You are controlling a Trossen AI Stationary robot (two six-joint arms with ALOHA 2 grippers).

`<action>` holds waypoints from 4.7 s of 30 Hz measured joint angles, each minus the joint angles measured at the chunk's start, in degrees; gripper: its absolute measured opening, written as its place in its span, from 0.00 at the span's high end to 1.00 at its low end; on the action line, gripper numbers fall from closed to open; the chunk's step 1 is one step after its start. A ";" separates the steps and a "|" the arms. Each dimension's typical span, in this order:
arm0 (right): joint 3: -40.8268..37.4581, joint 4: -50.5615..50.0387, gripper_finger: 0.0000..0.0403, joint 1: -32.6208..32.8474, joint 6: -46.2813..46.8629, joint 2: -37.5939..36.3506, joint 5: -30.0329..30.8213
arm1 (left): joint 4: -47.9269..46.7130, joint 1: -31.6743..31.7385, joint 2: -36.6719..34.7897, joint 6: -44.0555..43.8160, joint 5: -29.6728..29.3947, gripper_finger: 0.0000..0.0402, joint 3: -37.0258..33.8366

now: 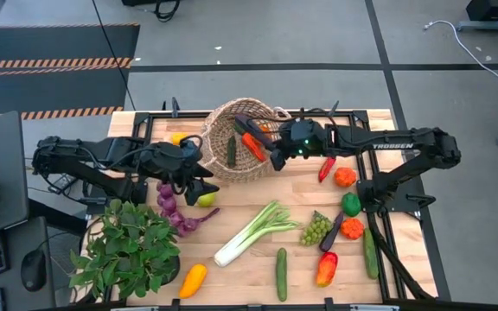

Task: Build produce basket
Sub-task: Put the top eggplant into the brown basket, then put the celery into the brown basket, then put the red chili pepper into the brown basket

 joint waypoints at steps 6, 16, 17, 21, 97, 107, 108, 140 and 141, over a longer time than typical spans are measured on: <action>0.02 1.27 0.60 -2.33 -1.27 0.00 -3.09 | 0.37 0.59 1.18 -0.44 0.03 0.26 0.07; 0.02 -13.43 0.32 -0.31 0.28 -4.48 -9.38 | 3.90 -2.00 9.74 -1.64 0.15 0.25 0.04; 0.02 -15.70 0.31 0.17 1.14 -5.51 -9.38 | 4.55 -2.29 10.61 -1.62 0.22 0.24 0.04; 0.02 -22.30 0.29 2.69 6.17 -9.77 -9.16 | 8.04 -3.21 14.29 -1.25 -0.48 0.22 0.04; -0.04 -46.70 0.35 22.67 12.29 -18.30 -3.44 | 21.80 -2.45 40.17 -8.40 13.75 0.88 0.04; -0.04 -47.24 0.40 22.67 11.58 -19.24 -4.28 | 28.51 5.04 21.55 -3.30 10.81 0.78 0.07; -0.04 -47.27 0.41 22.67 11.41 -19.38 -4.12 | 29.19 5.68 19.62 -1.52 9.43 0.78 0.07; -0.04 -47.28 0.42 18.21 24.40 -20.20 1.55 | 16.86 29.58 16.65 28.89 -3.52 0.21 0.15; -0.04 -47.28 0.42 17.96 24.76 -20.20 1.54 | 16.98 29.81 16.65 29.73 -3.62 0.18 0.15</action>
